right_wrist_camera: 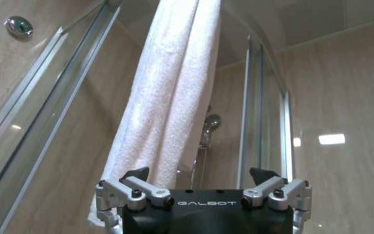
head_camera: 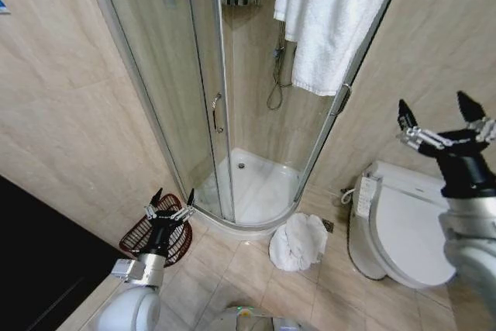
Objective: Discard the used towel into the hamper.
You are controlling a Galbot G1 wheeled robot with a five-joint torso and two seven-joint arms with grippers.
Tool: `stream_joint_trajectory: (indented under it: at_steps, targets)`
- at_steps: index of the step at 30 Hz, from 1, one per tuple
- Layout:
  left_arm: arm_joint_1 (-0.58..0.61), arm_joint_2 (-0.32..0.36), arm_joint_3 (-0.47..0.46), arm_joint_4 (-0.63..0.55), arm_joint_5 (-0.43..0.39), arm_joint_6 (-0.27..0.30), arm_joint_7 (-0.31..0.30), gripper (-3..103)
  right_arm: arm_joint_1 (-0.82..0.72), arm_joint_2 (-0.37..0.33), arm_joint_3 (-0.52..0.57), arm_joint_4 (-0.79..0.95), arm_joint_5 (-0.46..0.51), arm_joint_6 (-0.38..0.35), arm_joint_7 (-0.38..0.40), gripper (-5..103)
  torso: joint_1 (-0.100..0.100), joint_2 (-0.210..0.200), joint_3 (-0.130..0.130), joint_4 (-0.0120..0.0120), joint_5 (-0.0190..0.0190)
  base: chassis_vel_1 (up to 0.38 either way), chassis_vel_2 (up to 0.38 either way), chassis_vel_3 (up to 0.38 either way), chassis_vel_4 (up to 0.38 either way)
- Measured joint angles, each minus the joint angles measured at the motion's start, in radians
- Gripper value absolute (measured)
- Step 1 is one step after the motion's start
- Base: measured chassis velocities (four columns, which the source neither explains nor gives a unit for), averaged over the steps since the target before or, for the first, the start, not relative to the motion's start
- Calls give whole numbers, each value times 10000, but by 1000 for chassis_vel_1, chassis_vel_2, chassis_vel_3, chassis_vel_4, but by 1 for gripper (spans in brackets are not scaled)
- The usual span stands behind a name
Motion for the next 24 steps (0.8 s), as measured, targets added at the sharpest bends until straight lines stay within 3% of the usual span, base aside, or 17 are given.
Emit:
stream_joint_trajectory:
  at_steps: [10,14,24]
  targets:
    - [-2,0,0,0,0,0,0,100,618,-1341,625,-931,929,462,-129,100,13,-5,3,4,2,-86,84,83,-78]
    - [-1,0,1,0,0,0,0,100,605,-1950,1575,-1576,1508,629,-359,100,-1,-2,-1,-7,-3,16,4,-6,7]
    - [1,0,0,0,0,0,0,100,920,-2598,2014,-1768,2067,522,-377,100,-3,0,-2,0,-1,74,39,23,63]
